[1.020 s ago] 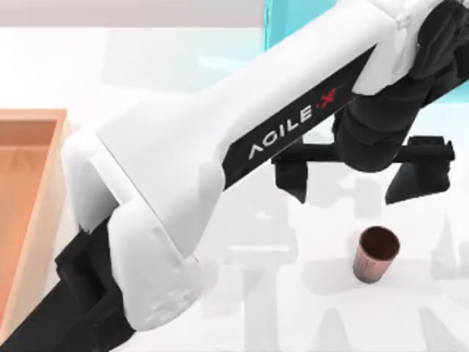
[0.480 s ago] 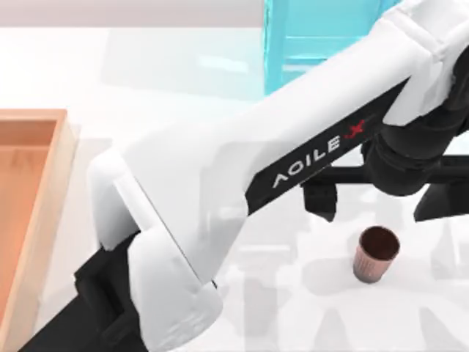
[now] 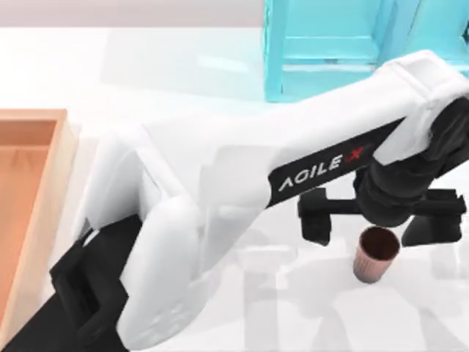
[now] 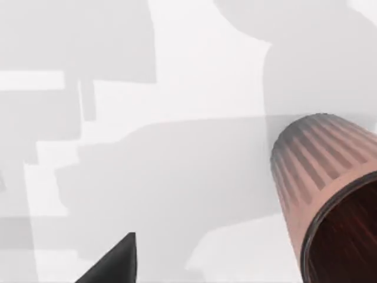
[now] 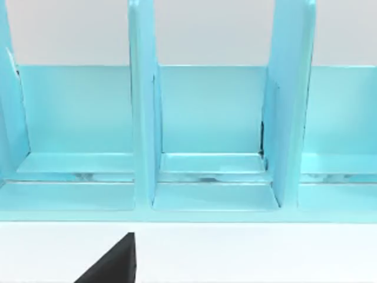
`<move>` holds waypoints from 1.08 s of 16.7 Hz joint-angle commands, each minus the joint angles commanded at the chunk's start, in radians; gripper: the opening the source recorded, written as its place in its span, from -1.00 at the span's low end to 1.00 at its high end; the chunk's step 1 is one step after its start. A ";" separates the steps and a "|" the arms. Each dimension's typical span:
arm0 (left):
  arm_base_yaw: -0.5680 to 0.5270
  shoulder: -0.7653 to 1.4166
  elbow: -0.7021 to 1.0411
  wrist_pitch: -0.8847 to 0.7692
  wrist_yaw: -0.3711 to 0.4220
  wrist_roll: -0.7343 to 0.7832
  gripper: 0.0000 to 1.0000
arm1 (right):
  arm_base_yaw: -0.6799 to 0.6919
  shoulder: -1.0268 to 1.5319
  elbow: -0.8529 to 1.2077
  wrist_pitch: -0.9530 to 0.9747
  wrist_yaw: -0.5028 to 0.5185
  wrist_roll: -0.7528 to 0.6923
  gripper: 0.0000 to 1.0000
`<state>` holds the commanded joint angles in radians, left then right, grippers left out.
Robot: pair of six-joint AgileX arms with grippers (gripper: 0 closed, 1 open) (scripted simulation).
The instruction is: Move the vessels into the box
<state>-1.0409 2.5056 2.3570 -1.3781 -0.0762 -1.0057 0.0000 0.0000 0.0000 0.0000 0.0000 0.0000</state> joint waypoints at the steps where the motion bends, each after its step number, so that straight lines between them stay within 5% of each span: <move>1: 0.001 -0.011 -0.059 0.047 0.000 0.001 1.00 | 0.000 0.000 0.000 0.000 0.000 0.000 1.00; 9: 0.003 -0.034 -0.195 0.171 0.000 0.003 1.00 | 0.000 0.000 0.000 0.000 0.000 0.000 1.00; 18: 0.003 -0.034 -0.195 0.171 0.000 0.003 -0.36 | 0.000 0.000 0.000 0.000 0.000 0.000 1.00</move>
<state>-1.0374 2.4720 2.1618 -1.2075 -0.0766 -1.0022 0.0000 0.0000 0.0000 0.0000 0.0000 0.0000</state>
